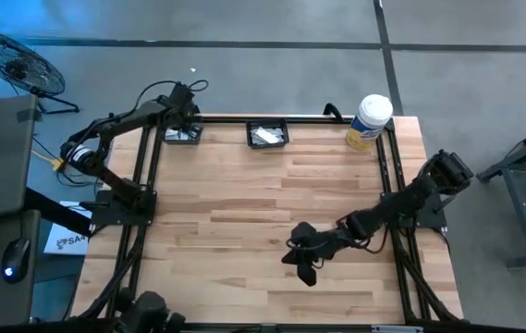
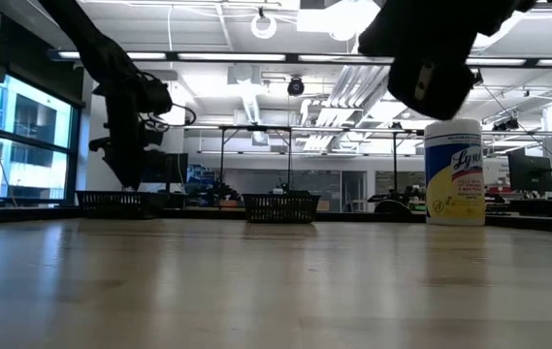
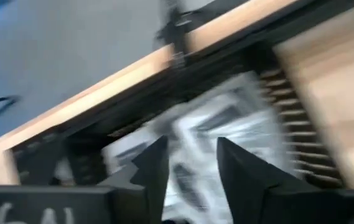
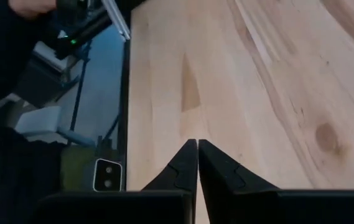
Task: Pick & Place First Aid Supplies
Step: Return to Home Position
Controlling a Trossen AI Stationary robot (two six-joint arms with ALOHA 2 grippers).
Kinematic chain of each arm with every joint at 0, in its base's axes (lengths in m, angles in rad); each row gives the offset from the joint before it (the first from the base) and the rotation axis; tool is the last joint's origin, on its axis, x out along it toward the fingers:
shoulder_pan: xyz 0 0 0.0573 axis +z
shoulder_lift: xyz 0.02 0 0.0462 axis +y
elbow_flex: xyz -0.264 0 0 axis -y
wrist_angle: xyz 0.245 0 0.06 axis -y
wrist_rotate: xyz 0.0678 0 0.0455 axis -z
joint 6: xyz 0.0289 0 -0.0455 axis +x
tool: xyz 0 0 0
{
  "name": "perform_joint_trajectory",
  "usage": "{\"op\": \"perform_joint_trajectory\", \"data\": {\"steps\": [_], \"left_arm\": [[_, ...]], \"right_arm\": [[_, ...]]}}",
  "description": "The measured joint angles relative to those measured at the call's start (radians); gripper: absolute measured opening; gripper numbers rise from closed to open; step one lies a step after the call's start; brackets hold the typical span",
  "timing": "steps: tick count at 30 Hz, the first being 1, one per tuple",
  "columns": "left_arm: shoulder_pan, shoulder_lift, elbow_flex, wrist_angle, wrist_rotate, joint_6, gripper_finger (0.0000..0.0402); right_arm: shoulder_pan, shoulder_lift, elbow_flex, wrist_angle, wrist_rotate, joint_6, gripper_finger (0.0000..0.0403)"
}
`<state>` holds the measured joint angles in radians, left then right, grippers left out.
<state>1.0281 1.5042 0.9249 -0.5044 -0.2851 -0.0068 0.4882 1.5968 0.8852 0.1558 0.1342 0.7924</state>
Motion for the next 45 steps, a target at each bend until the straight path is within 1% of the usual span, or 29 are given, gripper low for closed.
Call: {"op": "perform_joint_trajectory", "data": {"steps": [2, 5, 8, 10, 12, 15, 18, 25, 30, 32, 39, 42, 45], "left_arm": [[-0.001, -0.028, 0.0, 0.0, 0.08, 0.0, 0.0143], [-0.001, -0.088, 0.0, 0.007, 0.193, -0.002, 0.0157], [-0.003, -0.134, 0.0, 0.009, 0.34, -0.007, 0.0161], [-0.019, -0.158, -0.005, 0.016, 0.434, -0.009, 0.0162], [-0.045, -0.183, -0.026, 0.017, 0.485, -0.012, 0.0162], [-0.115, -0.223, -0.069, 0.061, 0.507, -0.025, 0.0161], [-0.204, -0.261, -0.123, 0.129, 0.515, -0.03, 0.0161], [-0.401, -0.36, -0.257, 0.357, 0.519, -0.059, 0.0161], [-0.527, -0.452, -0.36, 0.513, 0.592, -0.081, 0.0161], [-0.586, -0.489, -0.393, 0.57, 0.589, -0.081, 0.0161], [-0.769, -0.595, -0.432, 0.591, 0.521, -0.081, 0.0161], [-0.846, -0.607, -0.432, 0.628, 0.502, -0.08, 0.0161], [-0.898, -0.607, -0.432, 0.686, 0.492, -0.067, 0.0161]], "right_arm": [[-0.011, -0.019, 0.0, -0.001, -0.017, -0.035, 0.0004], [-0.027, -0.053, 0.0, 0.0, -0.035, -0.103, 0.0001], [-0.046, -0.079, 0.0, -0.002, -0.035, -0.189, 0.0004], [-0.053, -0.086, 0.0, -0.007, -0.016, -0.237, 0.0004], [-0.052, -0.086, 0.0, -0.021, 0.008, -0.256, 0.0002], [-0.051, -0.086, 0.0, -0.048, 0.029, -0.26, 0.0002], [-0.046, -0.086, 0.0, -0.05, 0.034, -0.301, 0.0004], [-0.03, -0.086, 0.0, -0.058, 0.088, -0.364, 0.0002], [-0.022, -0.086, 0.0, -0.062, 0.11, -0.409, 0.0003], [-0.021, -0.086, 0.0, -0.062, 0.11, -0.42, 0.0002], [-0.04, -0.091, 0.0, -0.063, 0.107, -0.505, 0.0001], [-0.063, -0.113, 0.0, -0.063, 0.065, -0.524, 0.0002], [-0.084, -0.145, 0.0, -0.067, 0.025, -0.555, 0.0002]]}}
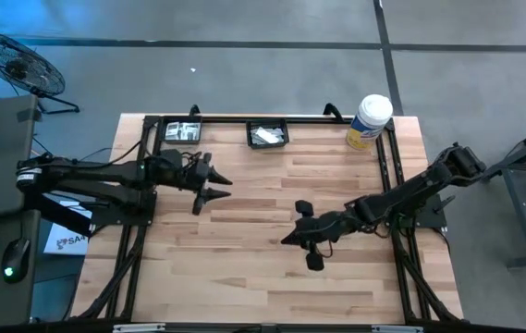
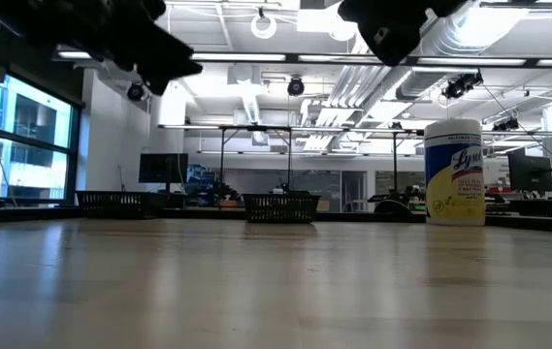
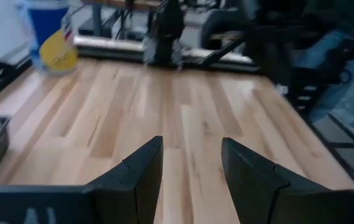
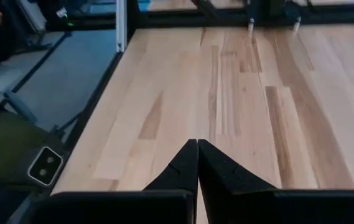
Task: Pick & Place First Aid Supplies
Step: Return to Home Position
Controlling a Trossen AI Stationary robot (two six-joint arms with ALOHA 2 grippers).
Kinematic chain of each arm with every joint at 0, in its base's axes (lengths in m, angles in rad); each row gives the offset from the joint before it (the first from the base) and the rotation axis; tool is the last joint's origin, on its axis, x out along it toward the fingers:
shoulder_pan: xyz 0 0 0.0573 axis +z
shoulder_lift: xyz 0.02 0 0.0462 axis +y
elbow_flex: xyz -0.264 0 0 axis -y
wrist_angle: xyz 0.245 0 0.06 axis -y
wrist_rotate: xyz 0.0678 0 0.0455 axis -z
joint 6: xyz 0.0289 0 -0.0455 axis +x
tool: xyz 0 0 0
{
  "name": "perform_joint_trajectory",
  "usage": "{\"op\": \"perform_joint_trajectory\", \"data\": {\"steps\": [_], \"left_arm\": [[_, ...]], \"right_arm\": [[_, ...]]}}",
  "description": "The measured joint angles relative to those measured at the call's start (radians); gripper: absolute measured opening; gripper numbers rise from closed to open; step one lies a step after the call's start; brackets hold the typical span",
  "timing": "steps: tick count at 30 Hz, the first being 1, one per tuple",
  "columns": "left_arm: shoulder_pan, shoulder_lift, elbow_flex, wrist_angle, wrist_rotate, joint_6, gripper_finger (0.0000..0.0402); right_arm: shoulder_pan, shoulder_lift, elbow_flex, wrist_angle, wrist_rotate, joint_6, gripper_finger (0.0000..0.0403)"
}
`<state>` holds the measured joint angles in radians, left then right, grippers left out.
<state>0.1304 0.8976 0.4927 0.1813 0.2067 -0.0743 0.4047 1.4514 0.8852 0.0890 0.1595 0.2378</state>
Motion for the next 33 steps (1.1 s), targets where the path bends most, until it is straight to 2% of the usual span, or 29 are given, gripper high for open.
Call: {"op": "perform_joint_trajectory", "data": {"steps": [8, 14, 18, 24, 29, 33], "left_arm": [[-0.02, 0.003, 0.001, 0.07, -0.004, -0.009, 0.0161], [-0.02, 0.003, 0.001, 0.057, -0.003, -0.009, 0.0161], [-0.027, 0.003, 0.001, 0.056, -0.067, -0.009, 0.0161], [-0.049, 0.003, -0.002, 0.067, -0.091, 0.022, 0.0161], [-0.08, 0.0, -0.079, 0.203, -0.127, 0.023, 0.0161], [-0.078, -0.011, -0.123, 0.289, -0.121, 0.01, 0.0161]], "right_arm": [[-0.006, -0.11, 0.0, -0.071, -0.02, -0.062, 0.0004], [0.02, -0.159, 0.0, -0.09, -0.023, -0.114, 0.0002], [0.03, -0.167, 0.0, -0.106, -0.035, -0.123, 0.0003], [0.029, -0.182, 0.0, -0.145, -0.044, -0.116, 0.0003], [0.006, -0.224, 0.0, -0.166, -0.046, -0.115, 0.0002], [-0.025, -0.236, 0.0, -0.157, -0.09, -0.139, 0.0003]]}}
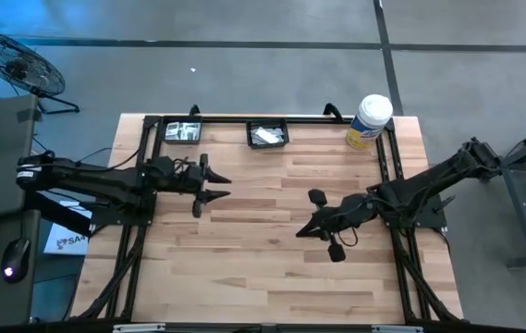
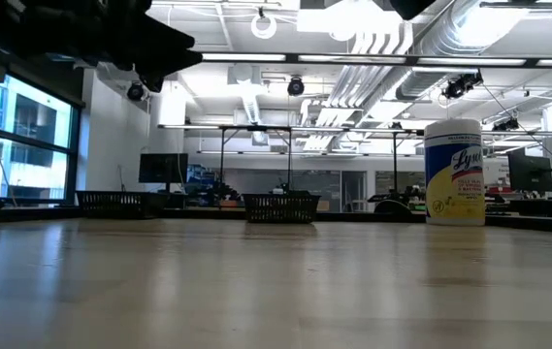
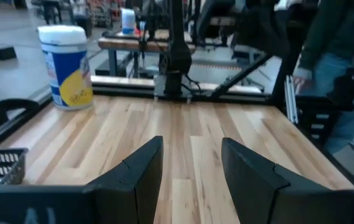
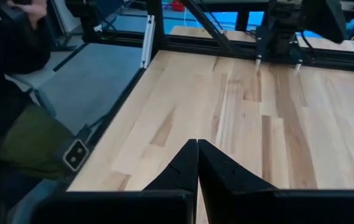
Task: Pick & Place First Aid Supplies
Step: Return to Home Position
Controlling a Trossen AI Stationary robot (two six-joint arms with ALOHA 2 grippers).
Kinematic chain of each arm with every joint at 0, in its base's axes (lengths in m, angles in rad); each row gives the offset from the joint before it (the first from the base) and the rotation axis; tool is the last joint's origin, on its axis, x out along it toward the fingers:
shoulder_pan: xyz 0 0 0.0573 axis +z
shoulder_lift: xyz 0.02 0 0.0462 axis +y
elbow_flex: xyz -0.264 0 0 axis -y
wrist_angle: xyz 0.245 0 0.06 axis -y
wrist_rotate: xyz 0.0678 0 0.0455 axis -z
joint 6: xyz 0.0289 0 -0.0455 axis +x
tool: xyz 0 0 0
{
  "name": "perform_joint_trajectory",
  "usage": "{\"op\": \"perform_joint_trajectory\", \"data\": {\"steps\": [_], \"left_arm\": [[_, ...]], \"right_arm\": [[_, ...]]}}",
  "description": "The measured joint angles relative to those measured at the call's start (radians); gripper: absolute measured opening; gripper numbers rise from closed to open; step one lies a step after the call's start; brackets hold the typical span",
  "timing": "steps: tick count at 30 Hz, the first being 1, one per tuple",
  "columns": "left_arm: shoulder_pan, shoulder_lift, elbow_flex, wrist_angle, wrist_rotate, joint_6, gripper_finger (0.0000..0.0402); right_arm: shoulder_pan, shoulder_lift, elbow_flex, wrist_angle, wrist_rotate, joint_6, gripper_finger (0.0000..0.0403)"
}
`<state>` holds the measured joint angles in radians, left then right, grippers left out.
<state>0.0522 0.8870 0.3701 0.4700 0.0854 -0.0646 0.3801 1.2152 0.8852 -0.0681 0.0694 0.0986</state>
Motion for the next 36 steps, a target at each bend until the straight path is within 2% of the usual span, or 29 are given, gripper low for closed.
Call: {"op": "perform_joint_trajectory", "data": {"steps": [6, 12, 16, 18, 21, 28, 33, 36], "left_arm": [[0.0, -0.063, -0.042, -0.003, 0.006, 0.008, 0.0161], [0.0, -0.164, -0.109, -0.009, -0.058, 0.008, 0.0161], [0.0, -0.25, -0.129, -0.056, -0.053, 0.008, 0.0161], [0.0, -0.29, -0.137, -0.101, -0.051, 0.008, 0.0161], [0.0, -0.35, -0.138, -0.166, -0.063, 0.015, 0.0161], [0.001, -0.435, -0.138, -0.236, -0.082, 0.042, 0.0161], [0.001, -0.43, -0.14, -0.241, -0.088, 0.034, 0.0161], [0.002, -0.435, -0.185, -0.193, -0.088, 0.031, 0.0161]], "right_arm": [[-0.049, 0.0, 0.0, -0.001, -0.024, -0.014, 0.0001], [-0.09, -0.003, 0.0, -0.009, -0.035, -0.021, 0.0001], [-0.135, -0.041, -0.006, -0.019, -0.058, -0.034, 0.0003], [-0.17, -0.082, -0.052, 0.033, -0.085, -0.039, 0.0002], [-0.229, -0.178, -0.179, 0.126, -0.142, -0.01, 0.0001], [-0.338, -0.486, -0.475, 0.338, -0.17, 0.092, 0.0003], [-0.463, -0.694, -0.592, 0.343, -0.256, 0.122, 0.0002], [-0.523, -0.813, -0.657, 0.34, -0.283, 0.133, 0.0004]]}}
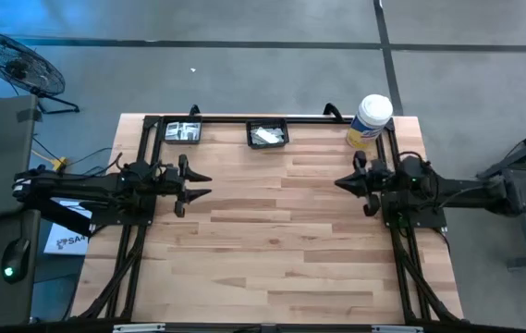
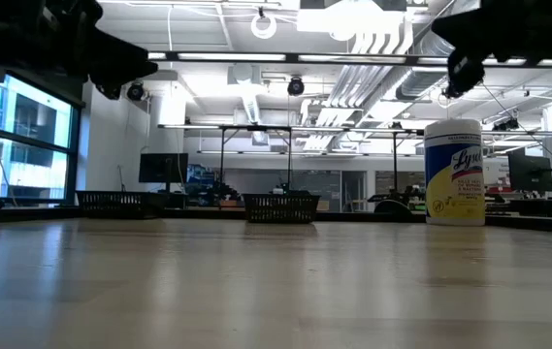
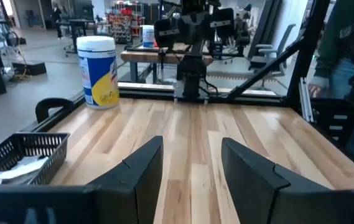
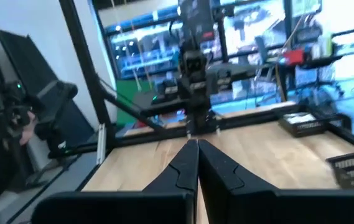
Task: Pick & Place First Aid Supplies
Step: Return to Home Position
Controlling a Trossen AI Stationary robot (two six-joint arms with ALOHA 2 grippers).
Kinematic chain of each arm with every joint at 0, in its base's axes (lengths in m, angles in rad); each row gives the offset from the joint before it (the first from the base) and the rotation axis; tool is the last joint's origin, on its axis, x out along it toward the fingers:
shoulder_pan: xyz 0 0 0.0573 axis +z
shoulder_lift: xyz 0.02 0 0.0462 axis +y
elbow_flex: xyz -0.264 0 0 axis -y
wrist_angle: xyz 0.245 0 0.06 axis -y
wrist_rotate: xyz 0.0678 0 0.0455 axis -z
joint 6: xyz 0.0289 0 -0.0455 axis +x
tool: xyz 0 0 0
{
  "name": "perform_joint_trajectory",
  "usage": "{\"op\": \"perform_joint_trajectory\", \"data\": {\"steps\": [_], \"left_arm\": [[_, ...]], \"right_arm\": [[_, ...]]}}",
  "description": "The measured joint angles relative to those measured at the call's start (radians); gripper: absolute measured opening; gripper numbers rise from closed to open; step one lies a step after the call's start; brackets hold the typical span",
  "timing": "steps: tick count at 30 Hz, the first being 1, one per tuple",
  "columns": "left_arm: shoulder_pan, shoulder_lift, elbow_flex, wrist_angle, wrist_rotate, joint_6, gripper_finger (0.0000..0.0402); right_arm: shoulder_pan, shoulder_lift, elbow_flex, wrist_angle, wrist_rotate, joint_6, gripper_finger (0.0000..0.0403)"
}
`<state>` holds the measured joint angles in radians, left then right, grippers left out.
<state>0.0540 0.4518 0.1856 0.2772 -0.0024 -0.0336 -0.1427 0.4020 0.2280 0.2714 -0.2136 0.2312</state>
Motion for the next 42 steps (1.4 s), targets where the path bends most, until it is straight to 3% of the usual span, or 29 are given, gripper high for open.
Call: {"op": "perform_joint_trajectory", "data": {"steps": [5, 12, 15, 20, 25, 32, 40, 42], "left_arm": [[0.033, -0.037, -0.048, 0.081, 0.055, -0.024, 0.0161], [0.13, -0.082, -0.05, -0.022, 0.092, -0.023, 0.0161], [0.166, -0.099, -0.071, -0.021, 0.115, -0.022, 0.0161], [0.225, -0.152, -0.168, 0.124, 0.169, -0.045, 0.0161], [0.262, -0.206, -0.169, 0.042, 0.207, -0.041, 0.0161], [0.26, -0.269, -0.171, -0.035, 0.193, -0.02, 0.0161], [0.26, -0.452, -0.173, -0.142, 0.112, 0.005, 0.0161], [0.257, -0.447, -0.173, -0.132, 0.094, 0.007, 0.0161]], "right_arm": [[-0.023, -0.192, -0.062, -0.043, -0.033, -0.028, 0.0001], [0.062, -0.401, -0.133, -0.176, 0.113, -0.087, 0.0001], [0.113, -0.386, -0.154, -0.206, 0.175, -0.104, 0.0001], [0.2, -0.384, -0.174, -0.207, 0.269, -0.136, 0.0001], [0.261, -0.386, -0.218, -0.186, 0.317, -0.147, 0.0], [0.286, -0.384, -0.219, -0.225, 0.325, -0.107, 0.0001], [0.286, -0.383, -0.219, -0.231, 0.325, -0.149, 0.0008], [0.286, -0.383, -0.218, -0.232, 0.325, -0.153, 0.0008]]}}
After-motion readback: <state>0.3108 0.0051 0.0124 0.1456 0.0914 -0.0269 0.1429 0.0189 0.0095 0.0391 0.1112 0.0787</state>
